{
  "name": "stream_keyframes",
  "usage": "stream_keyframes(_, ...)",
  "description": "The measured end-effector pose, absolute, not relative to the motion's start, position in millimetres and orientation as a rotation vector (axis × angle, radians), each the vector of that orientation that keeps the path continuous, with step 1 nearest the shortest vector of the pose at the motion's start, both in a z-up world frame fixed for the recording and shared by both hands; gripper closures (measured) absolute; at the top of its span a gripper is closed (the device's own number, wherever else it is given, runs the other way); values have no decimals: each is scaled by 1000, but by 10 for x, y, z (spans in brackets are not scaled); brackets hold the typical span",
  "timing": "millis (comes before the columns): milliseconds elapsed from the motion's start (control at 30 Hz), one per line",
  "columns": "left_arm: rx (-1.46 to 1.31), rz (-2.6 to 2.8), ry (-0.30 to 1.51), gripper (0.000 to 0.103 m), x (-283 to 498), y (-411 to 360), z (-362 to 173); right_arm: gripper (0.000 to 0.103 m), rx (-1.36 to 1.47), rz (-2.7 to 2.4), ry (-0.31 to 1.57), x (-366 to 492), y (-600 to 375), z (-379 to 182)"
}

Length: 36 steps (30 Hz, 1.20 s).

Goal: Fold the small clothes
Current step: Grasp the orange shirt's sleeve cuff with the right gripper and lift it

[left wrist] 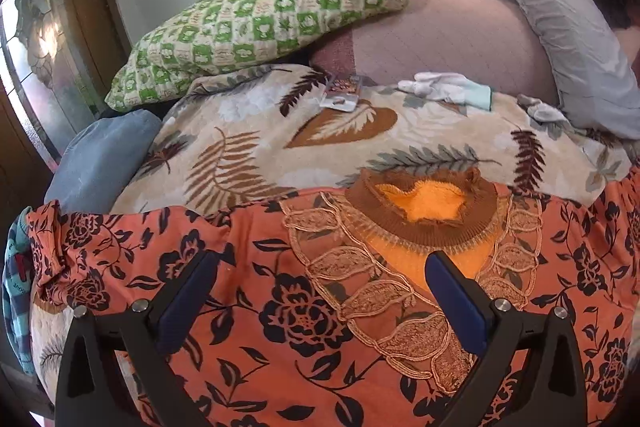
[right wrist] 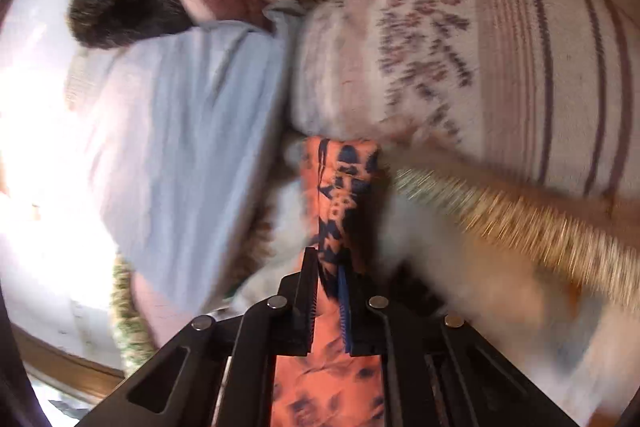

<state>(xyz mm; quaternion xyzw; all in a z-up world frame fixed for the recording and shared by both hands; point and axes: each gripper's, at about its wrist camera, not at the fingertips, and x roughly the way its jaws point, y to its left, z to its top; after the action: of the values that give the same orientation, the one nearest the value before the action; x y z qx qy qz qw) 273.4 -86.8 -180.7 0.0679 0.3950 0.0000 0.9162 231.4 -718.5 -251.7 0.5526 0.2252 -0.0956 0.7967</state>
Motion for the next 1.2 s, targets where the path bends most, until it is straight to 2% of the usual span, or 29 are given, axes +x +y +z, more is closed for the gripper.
stream_keyframes(167, 99, 69, 761, 0, 2723, -540, -1619, 93, 1139, -28, 467, 2301, -6354, -1977)
stream_keyframes(300, 46, 114, 732, 0, 2666, -219, -1560, 93, 1040, 49, 526, 2256, -5576, -1543)
stream_keyframes(400, 9, 116, 771, 0, 2655, -93, -1641, 92, 954, -14, 537, 2126, -5470, -1333)
stream_keyframes(500, -12, 37, 831, 0, 2651, -108, -1693, 90, 926, -150, 557, 2019, -5699, -1376)
stream_keyframes(533, -6, 29, 836, 0, 2643, -136, -1703, 82, 900, -215, 575, 2024, -5799, -1407)
stream_keyframes(567, -5, 18, 839, 0, 2638, -168, -1711, 57, 879, -274, 607, 2025, -5920, -1474)
stream_keyframes(633, 10, -6, 847, 0, 2631, -263, -1739, 15, 870, -345, 651, 2086, -6162, -1687)
stream_keyframes(800, 86, -28, 895, 0, 2701, -538, -1910, 17, 981, -418, 631, 2043, -6945, -2142)
stream_keyframes(900, 132, -45, 916, 0, 2730, -687, -2010, 28, 1026, -404, 648, 2162, -7313, -2439)
stream_keyframes(933, 143, -46, 916, 0, 2745, -712, -2026, 35, 1032, -396, 657, 2227, -7411, -2518)
stream_keyframes(1100, 137, -24, 880, 0, 2803, -772, -2001, 39, 1091, -361, 667, 2516, -7736, -2877)
stream_keyframes(1133, 128, -20, 876, 0, 2822, -772, -1993, 44, 1089, -356, 640, 2523, -7765, -2890)
stream_keyframes(1167, 121, -14, 872, 0, 2837, -772, -1988, 55, 1088, -344, 623, 2528, -7791, -2901)
stream_keyframes(1200, 119, -8, 869, 0, 2849, -774, -1985, 72, 1098, -309, 612, 2536, -7818, -2927)
